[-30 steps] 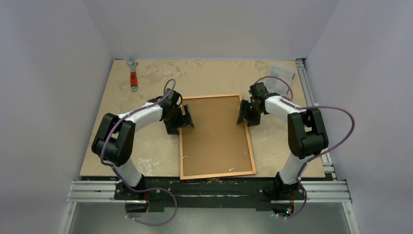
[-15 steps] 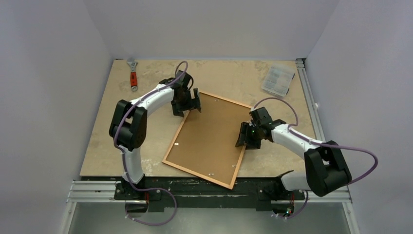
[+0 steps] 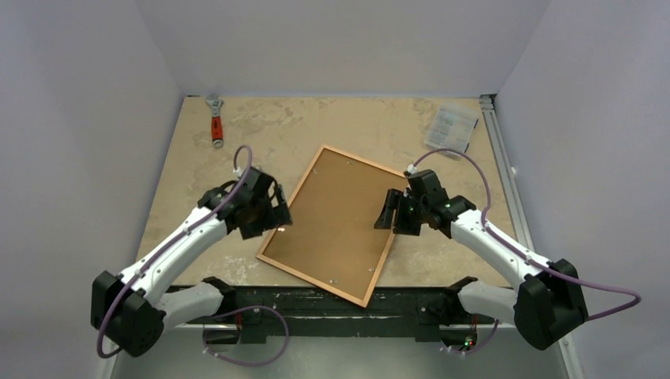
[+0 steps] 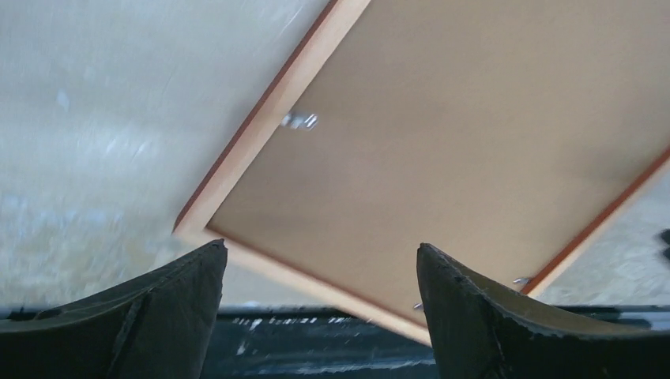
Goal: Put the photo into the frame
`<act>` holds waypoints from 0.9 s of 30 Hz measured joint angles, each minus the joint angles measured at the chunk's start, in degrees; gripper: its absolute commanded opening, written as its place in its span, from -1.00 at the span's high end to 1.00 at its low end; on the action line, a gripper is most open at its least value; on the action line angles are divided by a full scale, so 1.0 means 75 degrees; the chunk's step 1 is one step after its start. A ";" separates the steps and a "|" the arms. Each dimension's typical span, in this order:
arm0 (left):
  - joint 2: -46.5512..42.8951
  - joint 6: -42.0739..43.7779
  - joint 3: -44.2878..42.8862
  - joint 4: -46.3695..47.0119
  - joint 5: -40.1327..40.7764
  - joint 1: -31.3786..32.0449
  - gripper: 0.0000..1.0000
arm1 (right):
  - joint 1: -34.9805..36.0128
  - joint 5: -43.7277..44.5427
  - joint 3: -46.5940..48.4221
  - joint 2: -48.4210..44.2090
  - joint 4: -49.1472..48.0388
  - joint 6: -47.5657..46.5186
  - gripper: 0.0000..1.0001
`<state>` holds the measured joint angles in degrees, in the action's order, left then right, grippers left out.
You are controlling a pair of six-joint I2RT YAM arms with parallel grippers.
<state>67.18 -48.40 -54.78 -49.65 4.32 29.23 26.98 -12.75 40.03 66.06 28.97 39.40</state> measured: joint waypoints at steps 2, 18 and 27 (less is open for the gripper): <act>-0.0810 -0.0501 0.0927 -0.0251 -0.0006 0.0114 -0.62 | 0.0000 0.0000 0.0178 -0.0023 0.0029 -0.0009 -0.22; -0.0868 -0.2337 0.3302 0.0796 -0.0367 0.0315 0.14 | -0.0003 -0.0023 0.0839 0.0154 0.0236 -0.0111 -0.23; 0.0274 -0.2340 0.2407 0.1177 0.0175 0.0128 1.00 | -0.0338 0.0294 0.1411 0.0542 0.0437 -0.0440 -0.23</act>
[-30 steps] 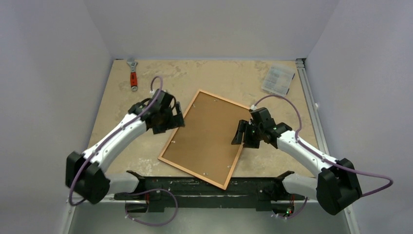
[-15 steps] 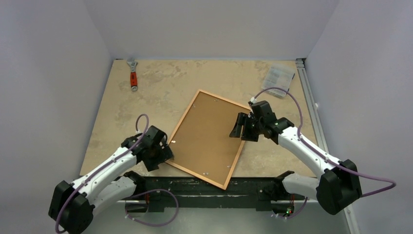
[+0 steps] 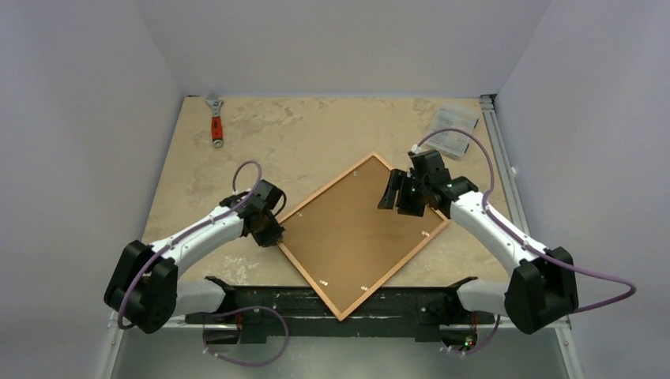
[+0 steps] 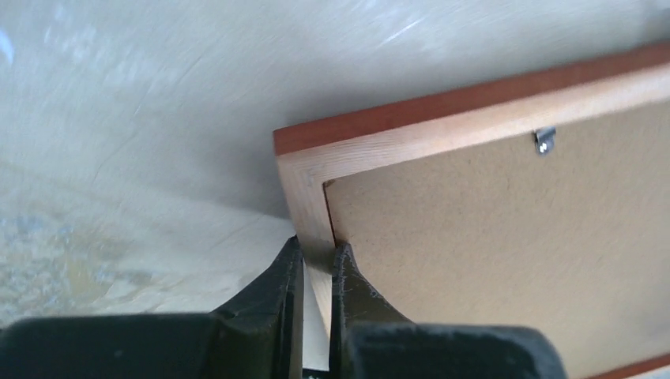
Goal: Put the photo into the frame
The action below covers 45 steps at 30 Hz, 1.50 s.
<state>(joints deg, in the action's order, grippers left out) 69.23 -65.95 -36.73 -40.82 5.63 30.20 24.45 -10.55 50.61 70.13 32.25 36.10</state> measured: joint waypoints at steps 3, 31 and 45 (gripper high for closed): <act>0.0787 0.0615 -0.0848 -0.0058 0.0128 -0.0102 1.00 | -0.0592 0.0114 0.0087 0.0391 0.0061 -0.0283 -0.23; 0.0341 0.2267 0.0108 0.0866 -0.2267 -0.1102 -0.65 | -0.2751 0.0723 -0.0898 0.1594 0.0277 -0.1064 -0.20; 0.1993 0.1941 -0.1032 0.1609 -0.2879 -0.1110 -0.65 | -0.2888 0.0254 -0.0315 0.2232 0.0172 -0.1338 -0.17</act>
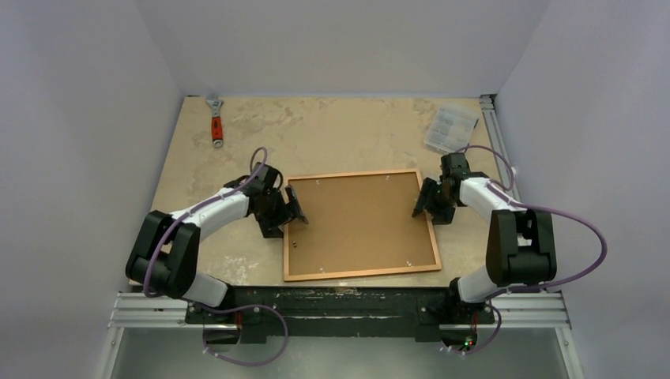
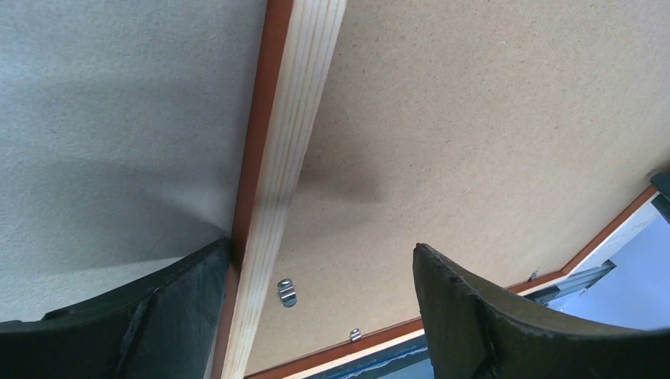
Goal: Put the photo into the frame
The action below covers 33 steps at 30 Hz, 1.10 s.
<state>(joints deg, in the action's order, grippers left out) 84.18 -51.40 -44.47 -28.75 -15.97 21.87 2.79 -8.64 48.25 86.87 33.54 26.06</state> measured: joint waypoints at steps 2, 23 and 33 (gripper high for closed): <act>0.0003 0.0003 -0.0017 -0.0009 0.0128 0.0003 -0.66 | 0.0003 -0.0047 0.0015 0.0012 -0.0082 -0.0023 -0.17; -0.0807 -0.0213 0.0379 -0.1413 0.2521 0.1550 -0.58 | 0.0061 -0.0889 -0.0420 -0.0294 -0.0460 -0.0026 -0.18; -0.1335 -0.0673 0.0726 -0.1953 0.2830 0.1845 -0.32 | 0.0070 -0.0991 -0.0452 -0.0294 -0.0493 -0.0029 -0.17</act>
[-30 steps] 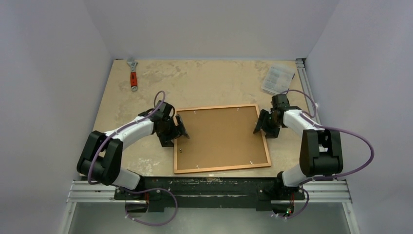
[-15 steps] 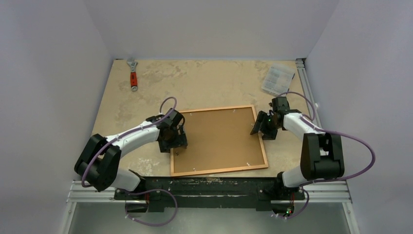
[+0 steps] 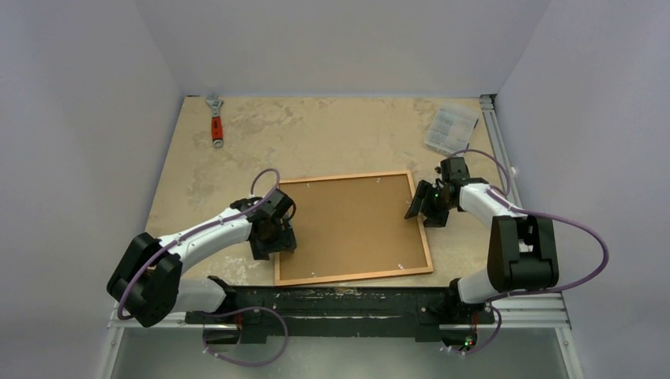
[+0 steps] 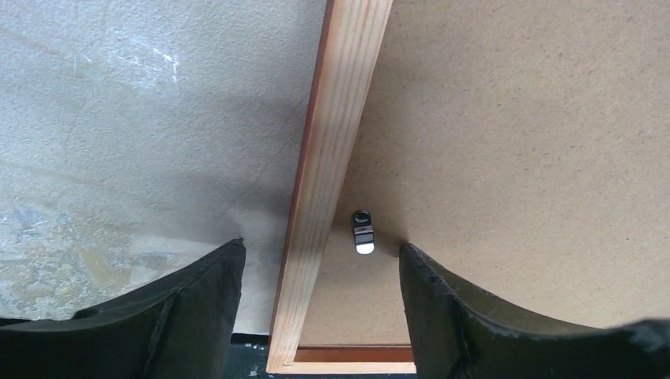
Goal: Put the photo into the frame
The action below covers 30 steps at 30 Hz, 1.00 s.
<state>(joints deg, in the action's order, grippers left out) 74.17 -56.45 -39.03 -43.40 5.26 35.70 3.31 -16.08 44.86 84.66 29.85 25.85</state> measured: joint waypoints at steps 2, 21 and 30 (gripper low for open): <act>0.0003 -0.0015 0.0000 0.0041 0.0000 0.0003 -0.21 | 0.0000 0.0000 -0.0006 0.0000 -0.0006 0.0000 -0.17; 0.0405 0.0303 -0.0393 -0.0338 0.0335 0.0032 1.00 | -0.0003 -0.0035 -0.0087 -0.0061 -0.0093 -0.0111 -0.16; 0.0326 0.0493 -0.0300 0.0038 0.0061 -0.0082 0.04 | 0.0000 -0.0047 -0.0111 -0.0093 -0.0099 -0.0181 -0.16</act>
<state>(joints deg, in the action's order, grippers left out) 76.62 -52.75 -41.28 -43.11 5.72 35.09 3.31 -16.43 44.03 83.96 29.10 24.49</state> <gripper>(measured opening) 0.381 0.580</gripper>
